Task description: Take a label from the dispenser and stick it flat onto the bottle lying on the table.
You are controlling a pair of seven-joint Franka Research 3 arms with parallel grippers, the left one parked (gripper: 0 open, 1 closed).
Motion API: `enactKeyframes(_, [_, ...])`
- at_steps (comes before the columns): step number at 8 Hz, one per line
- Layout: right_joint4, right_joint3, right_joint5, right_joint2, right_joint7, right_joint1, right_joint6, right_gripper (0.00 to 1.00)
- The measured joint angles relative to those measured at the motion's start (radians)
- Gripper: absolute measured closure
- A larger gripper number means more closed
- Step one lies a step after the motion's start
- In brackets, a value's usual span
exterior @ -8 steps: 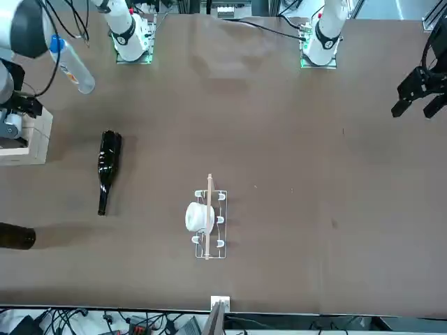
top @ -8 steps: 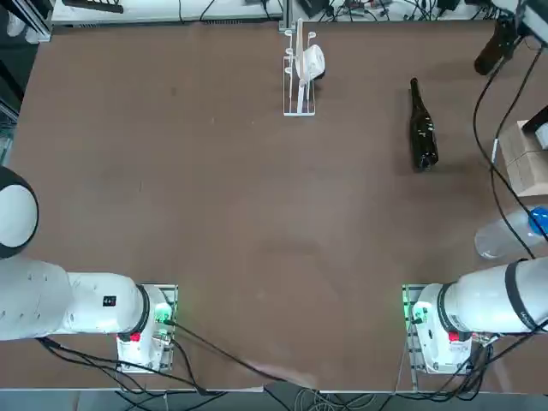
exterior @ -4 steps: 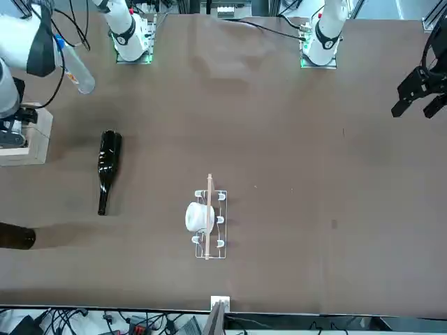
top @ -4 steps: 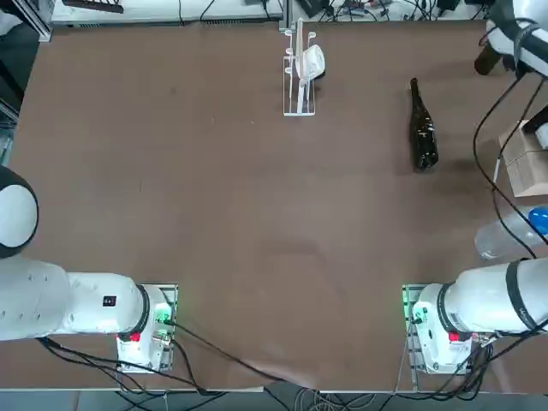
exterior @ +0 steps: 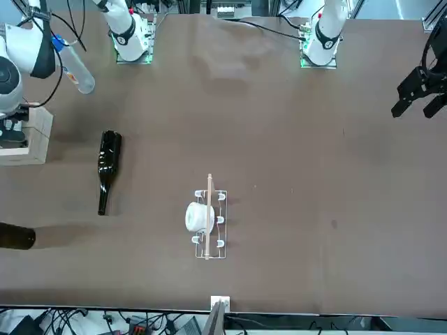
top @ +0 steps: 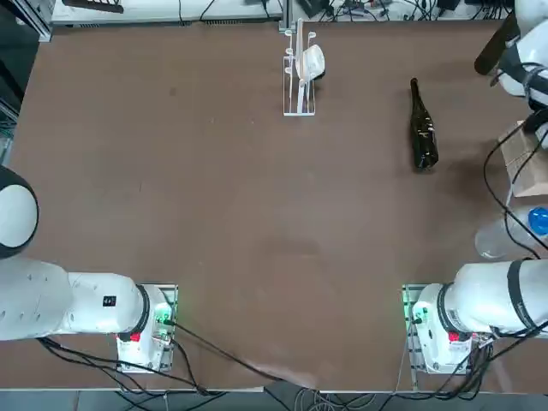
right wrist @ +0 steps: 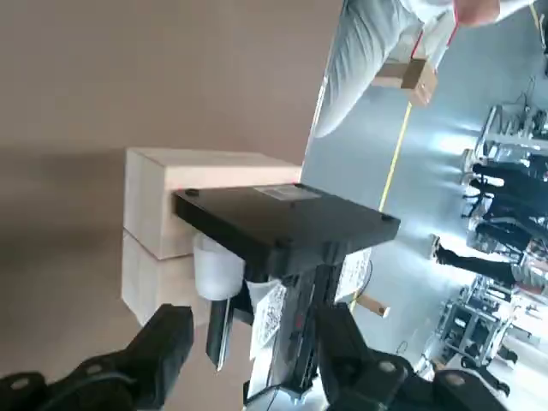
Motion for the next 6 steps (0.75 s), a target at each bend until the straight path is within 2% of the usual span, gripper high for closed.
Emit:
enactKeyframes(1, [-0.015,0.000,-0.019,0.000,0.018,-0.024,0.017,0.21])
enactKeyframes(3, [-0.036,0.000,-0.057,0.001,0.082,-0.054,0.041,0.29])
enactKeyframes(6, [-0.057,0.000,-0.068,0.010,0.155,-0.068,0.058,0.30])
